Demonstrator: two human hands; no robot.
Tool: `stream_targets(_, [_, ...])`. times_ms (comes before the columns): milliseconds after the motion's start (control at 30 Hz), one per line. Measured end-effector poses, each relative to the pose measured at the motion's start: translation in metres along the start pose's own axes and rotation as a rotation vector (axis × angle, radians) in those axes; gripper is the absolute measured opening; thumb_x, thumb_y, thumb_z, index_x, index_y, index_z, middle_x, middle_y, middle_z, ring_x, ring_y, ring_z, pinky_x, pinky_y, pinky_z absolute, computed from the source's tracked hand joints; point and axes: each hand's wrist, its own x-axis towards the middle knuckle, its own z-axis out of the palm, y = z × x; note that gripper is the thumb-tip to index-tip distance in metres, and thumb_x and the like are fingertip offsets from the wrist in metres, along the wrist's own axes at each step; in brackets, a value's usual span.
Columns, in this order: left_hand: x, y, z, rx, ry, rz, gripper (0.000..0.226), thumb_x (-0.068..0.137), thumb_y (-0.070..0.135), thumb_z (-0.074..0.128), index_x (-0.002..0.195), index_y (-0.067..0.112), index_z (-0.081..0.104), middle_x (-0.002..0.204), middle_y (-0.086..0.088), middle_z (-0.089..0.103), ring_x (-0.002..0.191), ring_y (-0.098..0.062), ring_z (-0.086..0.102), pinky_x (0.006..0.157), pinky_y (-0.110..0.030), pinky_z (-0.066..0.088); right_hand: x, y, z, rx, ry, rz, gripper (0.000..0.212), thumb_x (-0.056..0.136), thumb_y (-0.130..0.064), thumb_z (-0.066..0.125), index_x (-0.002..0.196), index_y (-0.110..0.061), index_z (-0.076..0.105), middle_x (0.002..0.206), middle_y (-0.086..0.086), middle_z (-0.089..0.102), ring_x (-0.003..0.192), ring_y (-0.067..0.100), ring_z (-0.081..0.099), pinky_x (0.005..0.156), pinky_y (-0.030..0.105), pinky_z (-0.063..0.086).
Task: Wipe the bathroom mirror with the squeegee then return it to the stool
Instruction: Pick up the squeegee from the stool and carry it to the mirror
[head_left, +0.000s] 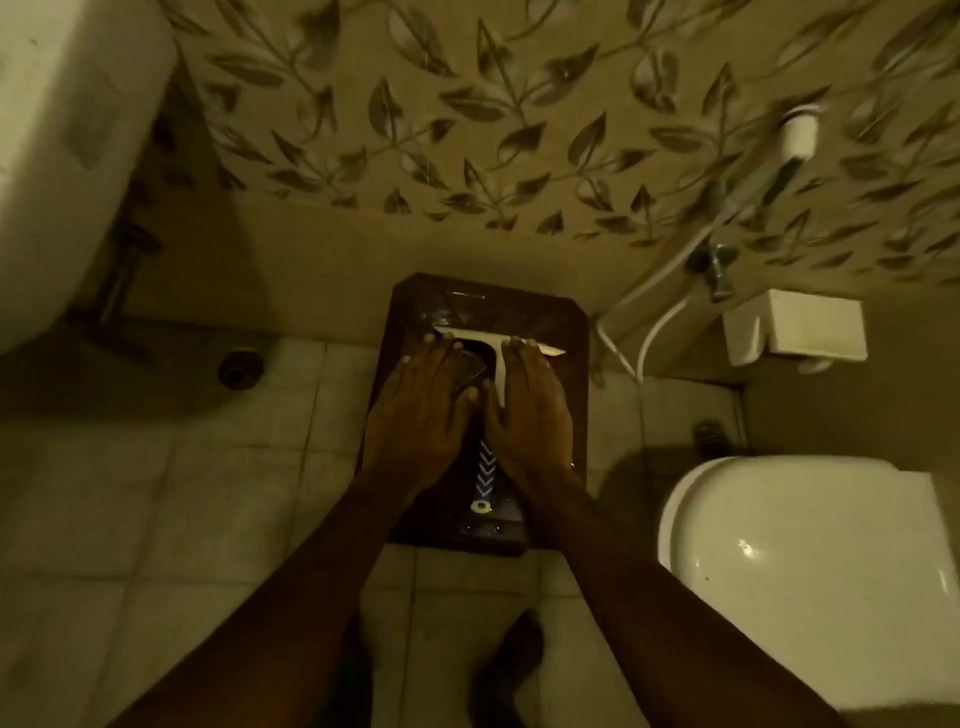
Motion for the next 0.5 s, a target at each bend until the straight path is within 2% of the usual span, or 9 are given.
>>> stream_targets(67, [0.0,-0.011,0.009,-0.007,-0.017,-0.03,0.056,0.099,0.043,0.021,0.144,0.013,0.032,0.152,-0.005,0.032,0.144,-0.015,0.017,0.115,-0.03,0.011,0.002,0.004,0.012,0.01,-0.021,0.051,0.058,0.093,-0.036,0.052,0.143,-0.009,0.041,0.148,0.01,0.043,0.139,0.022,0.036,0.112,0.031,0.03])
stream_targets(167, [-0.005,-0.023,0.023,-0.011,-0.04,-0.04,0.055,0.099,0.043,0.023,0.143,0.012,0.034,0.151,-0.006,0.036,0.143,-0.019,0.024,0.115,-0.033,0.015,-0.003,0.01,0.027,0.054,-0.06,0.13,0.055,0.091,-0.035,0.057,0.139,-0.012,0.042,0.138,0.008,0.05,0.125,0.021,0.049,0.099,0.025,0.038])
stream_targets(233, [-0.002,-0.027,0.022,-0.021,-0.02,-0.045,0.054,0.098,0.042,0.026,0.142,0.012,0.034,0.15,-0.007,0.037,0.142,-0.02,0.025,0.114,-0.034,0.017,-0.004,0.006,0.032,0.193,-0.092,0.239,0.055,0.094,-0.036,0.054,0.142,-0.017,0.036,0.133,0.008,0.054,0.115,0.022,0.057,0.093,0.031,0.05])
stream_targets(300, [0.001,-0.028,0.014,-0.019,-0.009,-0.056,0.053,0.098,0.041,0.027,0.142,0.013,0.035,0.15,-0.007,0.037,0.143,-0.02,0.025,0.114,-0.034,0.016,0.0,0.0,0.034,0.367,-0.117,0.364,0.055,0.094,-0.029,0.056,0.144,-0.017,0.034,0.125,0.009,0.061,0.106,0.023,0.063,0.087,0.034,0.054])
stream_targets(400, [0.002,-0.026,-0.009,-0.046,0.004,-0.058,0.052,0.098,0.04,0.03,0.141,0.012,0.037,0.15,-0.006,0.037,0.143,-0.019,0.023,0.114,-0.033,0.013,0.007,-0.018,0.023,0.451,-0.088,0.493,0.049,0.09,-0.017,0.061,0.136,-0.014,0.045,0.112,0.008,0.067,0.094,0.021,0.067,0.08,0.032,0.056])
stream_targets(500, [-0.002,-0.023,-0.048,-0.063,0.035,-0.042,0.056,0.097,0.045,0.026,0.141,0.013,0.038,0.15,-0.005,0.038,0.144,-0.018,0.022,0.114,-0.032,0.013,0.009,-0.046,-0.005,0.478,-0.049,0.538,0.034,0.09,-0.012,0.058,0.124,-0.013,0.054,0.096,0.001,0.066,0.081,0.017,0.065,0.072,0.032,0.056])
